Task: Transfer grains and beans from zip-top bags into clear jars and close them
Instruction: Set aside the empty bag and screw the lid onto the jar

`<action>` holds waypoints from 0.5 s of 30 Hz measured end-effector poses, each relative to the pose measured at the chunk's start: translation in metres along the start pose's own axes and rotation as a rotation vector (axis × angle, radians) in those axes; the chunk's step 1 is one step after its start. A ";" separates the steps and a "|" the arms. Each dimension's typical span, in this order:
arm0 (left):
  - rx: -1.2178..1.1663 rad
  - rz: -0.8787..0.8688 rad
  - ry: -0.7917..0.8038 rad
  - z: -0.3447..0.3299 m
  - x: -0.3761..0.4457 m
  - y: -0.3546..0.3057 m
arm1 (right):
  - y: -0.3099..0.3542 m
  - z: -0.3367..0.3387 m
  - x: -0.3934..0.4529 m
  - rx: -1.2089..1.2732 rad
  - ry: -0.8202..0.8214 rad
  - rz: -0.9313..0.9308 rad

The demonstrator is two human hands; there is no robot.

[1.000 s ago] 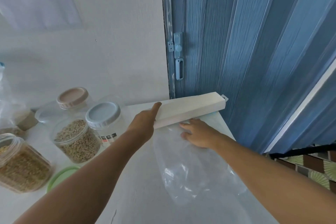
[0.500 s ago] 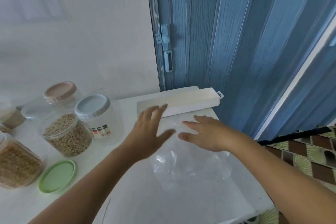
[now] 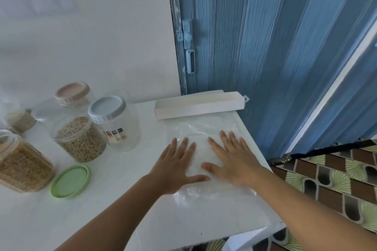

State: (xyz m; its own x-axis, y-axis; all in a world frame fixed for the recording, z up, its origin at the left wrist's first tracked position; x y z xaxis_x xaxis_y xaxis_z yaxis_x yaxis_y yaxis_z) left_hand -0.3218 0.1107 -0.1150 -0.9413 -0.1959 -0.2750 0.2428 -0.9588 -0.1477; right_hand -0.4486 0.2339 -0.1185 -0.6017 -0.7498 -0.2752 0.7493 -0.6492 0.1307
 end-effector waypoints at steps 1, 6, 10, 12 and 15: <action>0.009 0.002 -0.005 0.000 0.001 0.000 | 0.000 0.000 0.000 -0.004 -0.002 -0.003; 0.005 0.010 0.009 0.001 0.000 -0.003 | 0.001 0.001 0.000 -0.038 0.009 -0.009; -0.088 0.017 0.005 0.008 -0.003 -0.001 | 0.002 0.004 0.002 -0.081 0.057 -0.008; -0.206 0.033 -0.043 0.018 -0.010 0.001 | 0.004 0.009 0.003 -0.133 0.100 -0.010; -0.290 0.069 -0.222 0.050 -0.032 0.012 | 0.015 0.031 0.001 -0.172 0.080 -0.015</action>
State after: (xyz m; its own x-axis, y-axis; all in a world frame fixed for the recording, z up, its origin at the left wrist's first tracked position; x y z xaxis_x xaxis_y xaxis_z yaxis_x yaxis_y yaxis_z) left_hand -0.3005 0.0950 -0.0604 -0.9404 -0.3289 -0.0859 0.3344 -0.8495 -0.4082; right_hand -0.4464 0.2194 -0.0873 -0.5941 -0.7233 -0.3519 0.7809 -0.6236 -0.0366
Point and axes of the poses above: each hand's wrist, its own x-axis towards the middle knuckle, its own z-axis out of the back of the hand, y = z × x, the point moved 9 cm from there along x, towards the middle knuckle, and after that the axes turned 5 degrees about -z, right-handed, at the moved point
